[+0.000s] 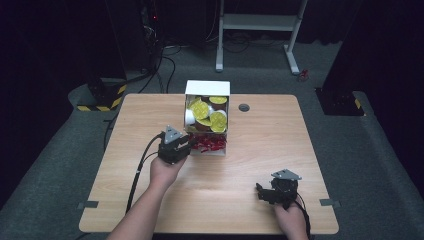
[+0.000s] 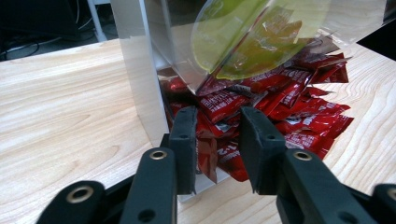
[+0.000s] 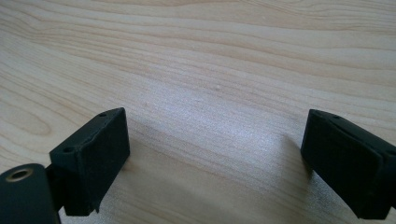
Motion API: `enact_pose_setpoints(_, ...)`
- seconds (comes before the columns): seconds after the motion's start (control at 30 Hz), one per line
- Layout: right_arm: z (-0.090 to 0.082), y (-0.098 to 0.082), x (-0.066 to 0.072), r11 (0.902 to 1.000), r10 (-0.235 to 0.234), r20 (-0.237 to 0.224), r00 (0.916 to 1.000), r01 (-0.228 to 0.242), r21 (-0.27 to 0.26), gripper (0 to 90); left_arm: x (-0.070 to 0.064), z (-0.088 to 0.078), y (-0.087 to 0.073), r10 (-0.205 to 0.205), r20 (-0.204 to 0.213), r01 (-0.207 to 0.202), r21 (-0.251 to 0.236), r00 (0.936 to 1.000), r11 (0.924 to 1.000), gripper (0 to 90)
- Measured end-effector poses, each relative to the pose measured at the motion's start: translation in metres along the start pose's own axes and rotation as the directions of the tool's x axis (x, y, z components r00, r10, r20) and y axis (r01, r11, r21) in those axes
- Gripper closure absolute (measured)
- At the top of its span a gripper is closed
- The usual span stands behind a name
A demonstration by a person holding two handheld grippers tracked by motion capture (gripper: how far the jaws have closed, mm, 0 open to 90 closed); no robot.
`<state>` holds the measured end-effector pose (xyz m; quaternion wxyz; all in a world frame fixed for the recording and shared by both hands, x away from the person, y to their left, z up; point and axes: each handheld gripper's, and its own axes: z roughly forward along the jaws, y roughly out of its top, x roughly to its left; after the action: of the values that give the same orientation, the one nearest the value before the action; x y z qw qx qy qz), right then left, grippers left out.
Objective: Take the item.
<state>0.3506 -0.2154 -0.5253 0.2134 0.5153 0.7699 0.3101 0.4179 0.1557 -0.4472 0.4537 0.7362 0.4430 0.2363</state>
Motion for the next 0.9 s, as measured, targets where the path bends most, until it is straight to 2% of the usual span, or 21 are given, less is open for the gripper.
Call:
enact_pose_setpoints(0.07, 0.000, 0.000, 0.000, 1.0000, 0.000, 0.000, 1.0000, 0.000, 0.000, 7.9, -0.001, -0.002, -0.001, -0.006, -0.007, 0.006, -0.009, 1.0000, 0.9999, 76.1)
enact_pose_setpoints(0.3, 0.000, 0.000, 0.000, 1.0000, 0.000, 0.000, 1.0000, 0.000, 0.000, 7.9, -0.004, -0.011, -0.003, 0.001, -0.013, -0.002, -0.022, 0.9999, 0.9998, 80.1)
enact_pose_setpoints(0.43, 0.000, 0.000, 0.000, 1.0000, 0.000, 0.000, 1.0000, 0.000, 0.000, 7.8, -0.006, -0.015, -0.005, -0.004, -0.008, 0.004, -0.032, 1.0000, 0.9995, 80.5)
enact_pose_setpoints(0.67, 0.000, 0.000, 0.000, 1.0000, 0.000, 0.000, 1.0000, 0.000, 0.000, 7.9, -0.010, -0.027, -0.009, 0.012, -0.004, -0.012, -0.046, 0.9999, 0.9989, 80.9)
enact_pose_setpoints(0.9, 0.000, 0.000, 0.000, 1.0000, 0.000, 0.000, 1.0000, 0.000, 0.000, 7.9, -0.013, -0.033, -0.011, 0.017, -0.008, -0.017, -0.050, 0.9998, 0.9986, 80.9)
